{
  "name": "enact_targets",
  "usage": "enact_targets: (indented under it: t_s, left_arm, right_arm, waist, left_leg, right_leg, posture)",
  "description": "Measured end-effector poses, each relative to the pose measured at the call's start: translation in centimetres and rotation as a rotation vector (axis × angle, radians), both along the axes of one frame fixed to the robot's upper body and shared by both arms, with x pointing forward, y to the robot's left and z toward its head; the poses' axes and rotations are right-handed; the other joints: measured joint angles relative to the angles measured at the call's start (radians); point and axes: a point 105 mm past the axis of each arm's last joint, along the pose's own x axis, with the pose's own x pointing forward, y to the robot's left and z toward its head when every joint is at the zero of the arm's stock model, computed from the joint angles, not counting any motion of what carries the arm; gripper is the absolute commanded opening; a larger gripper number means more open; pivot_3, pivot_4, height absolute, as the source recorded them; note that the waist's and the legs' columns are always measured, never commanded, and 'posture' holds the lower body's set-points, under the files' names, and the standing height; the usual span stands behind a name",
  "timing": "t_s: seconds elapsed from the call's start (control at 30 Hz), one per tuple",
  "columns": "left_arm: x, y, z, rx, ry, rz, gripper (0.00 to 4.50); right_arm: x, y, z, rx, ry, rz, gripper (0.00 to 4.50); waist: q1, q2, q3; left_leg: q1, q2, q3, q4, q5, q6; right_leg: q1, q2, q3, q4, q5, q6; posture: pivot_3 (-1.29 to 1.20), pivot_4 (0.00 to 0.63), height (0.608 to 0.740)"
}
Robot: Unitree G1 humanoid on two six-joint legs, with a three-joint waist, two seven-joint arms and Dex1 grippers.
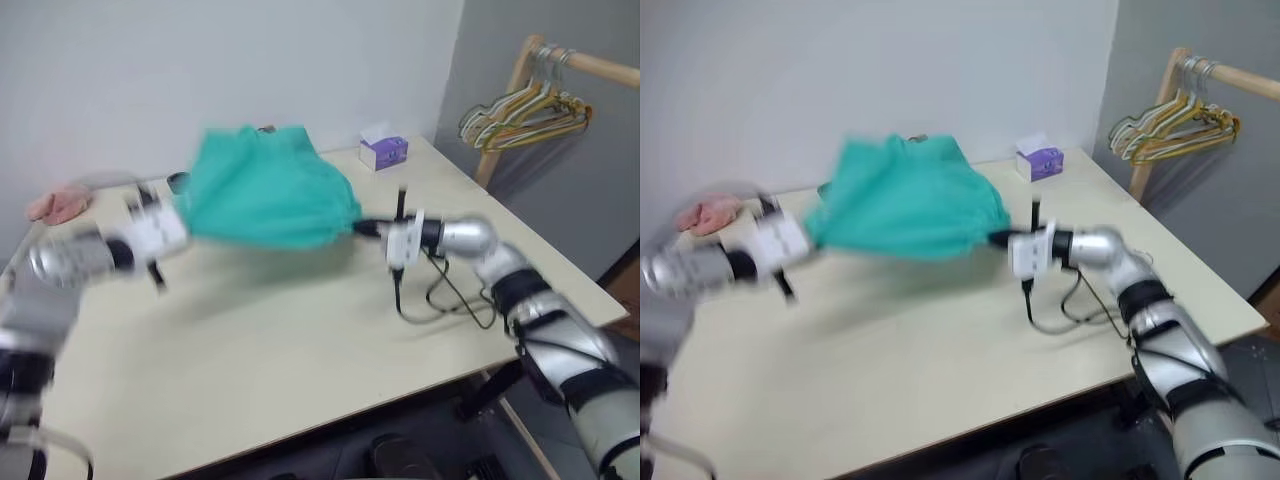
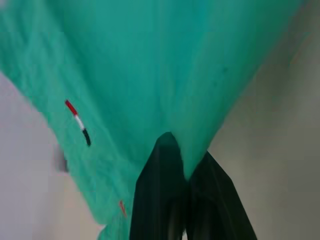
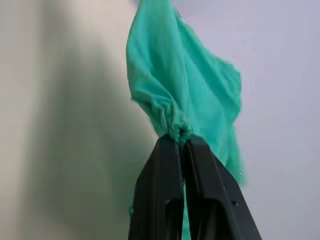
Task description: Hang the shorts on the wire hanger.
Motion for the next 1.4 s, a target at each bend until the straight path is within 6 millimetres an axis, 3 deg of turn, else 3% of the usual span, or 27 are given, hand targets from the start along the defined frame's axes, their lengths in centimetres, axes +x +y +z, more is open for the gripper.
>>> enact_targets:
  t_s: [0.07, 0.13, 0.23, 0.37, 0.53, 0.83, 0.97, 1.2, 1.3, 1.4]
  left_arm:
    - [-3.7, -0.7, -2.4, -0.079, 0.171, 0.010, 0.02]
    - [-6.2, -1.0, -3.0, -0.121, 0.278, 0.004, 0.02]
    - [-8.4, -0.9, -3.2, -0.145, 0.379, 0.004, 0.02]
    - [-11.2, -1.7, -3.8, -0.192, 0.511, -0.049, 0.02]
    - [-12.5, -3.5, -3.6, -0.229, 0.567, -0.134, 0.02]
    - [-13.5, -4.8, -4.2, -0.260, 0.634, -0.175, 0.02]
    - [-13.7, -5.2, -4.4, -0.285, 0.646, -0.170, 0.88]
    - [-12.6, -6.4, -3.5, -0.386, 0.598, -0.197, 3.05]
    - [-11.4, -7.4, -2.0, -0.475, 0.541, -0.229, 3.07]
    - [-10.6, -8.3, -0.7, -0.559, 0.518, -0.260, 3.07]
  right_arm:
    - [-1.9, 0.0, -1.5, -0.028, 0.031, 0.049, 0.00]
    - [-3.4, -0.2, -2.1, -0.044, 0.056, 0.084, 0.00]
    - [-6.1, -0.6, -3.5, -0.093, 0.128, 0.143, 0.00]
    - [-9.4, -2.5, -5.1, -0.197, 0.244, 0.205, 0.00]
    - [-10.6, -4.3, -5.4, -0.268, 0.328, 0.211, 0.00]
    - [-10.9, -5.0, -5.3, -0.324, 0.386, 0.216, 0.00]
    - [-11.1, -5.3, -5.5, -0.361, 0.395, 0.227, 1.07]
    - [-11.1, -6.8, -4.4, -0.407, 0.473, 0.166, 3.55]
    - [-10.6, -6.9, -2.1, -0.324, 0.578, 0.072, 4.48]
    - [-9.2, -7.1, 0.6, -0.125, 0.674, -0.089, 4.48]
  waist:
    - [0.011, -0.004, 0.002]
    - [0.031, -0.006, 0.004]
    - [0.069, -0.011, 0.011]
    - [0.106, -0.010, 0.012]
    - [0.110, -0.011, 0.012]
    - [0.105, -0.011, 0.013]
    - [0.106, -0.011, 0.014]
    - [0.107, -0.008, 0.016]
    - [0.109, -0.008, 0.016]
    - [0.105, -0.008, 0.016]
  left_leg:
    - [0.002, 0.003, -0.003, 0.002, 0.001, 0.000]
    - [0.012, 0.006, -0.005, 0.001, 0.001, 0.001]
    - [0.035, 0.007, -0.005, -0.004, 0.000, 0.000]
    - [0.035, 0.007, -0.005, -0.003, -0.001, -0.003]
    - [0.035, 0.008, -0.005, -0.003, -0.002, -0.004]
    - [0.034, 0.009, -0.004, -0.004, -0.006, -0.006]
    - [0.033, 0.010, -0.004, -0.005, -0.007, -0.005]
    - [0.032, 0.010, -0.004, -0.005, -0.009, -0.004]
    - [0.032, 0.010, -0.004, -0.005, -0.009, -0.004]
    - [0.032, 0.010, -0.004, -0.005, -0.010, -0.004]
  right_leg:
    - [0.001, 0.003, -0.002, 0.003, 0.001, -0.003]
    - [0.011, 0.007, -0.004, 0.002, -0.003, -0.002]
    - [0.033, 0.007, -0.007, 0.000, -0.013, -0.017]
    - [0.035, 0.007, -0.007, -0.002, -0.015, -0.018]
    - [0.038, 0.008, -0.007, -0.010, -0.010, -0.009]
    - [0.039, 0.008, -0.007, -0.016, -0.010, -0.008]
    - [0.039, 0.008, -0.007, -0.019, -0.010, -0.008]
    - [0.039, 0.008, -0.007, -0.027, -0.009, -0.005]
    - [0.040, 0.008, -0.007, -0.028, -0.009, -0.005]
    - [0.039, 0.009, -0.007, -0.028, -0.009, -0.005]
  posture:
    - [-0.18, 0.000, 0.740]
    - [-0.18, 0.000, 0.740]
    - [-0.19, 0.000, 0.740]
    - [-0.20, 0.000, 0.740]
    - [-0.22, 0.000, 0.740]
    - [-0.23, 0.000, 0.740]
    - [-0.23, 0.000, 0.740]
    - [-0.25, 0.000, 0.740]
    - [-0.27, 0.000, 0.740]
    - [-0.28, 0.000, 0.740]
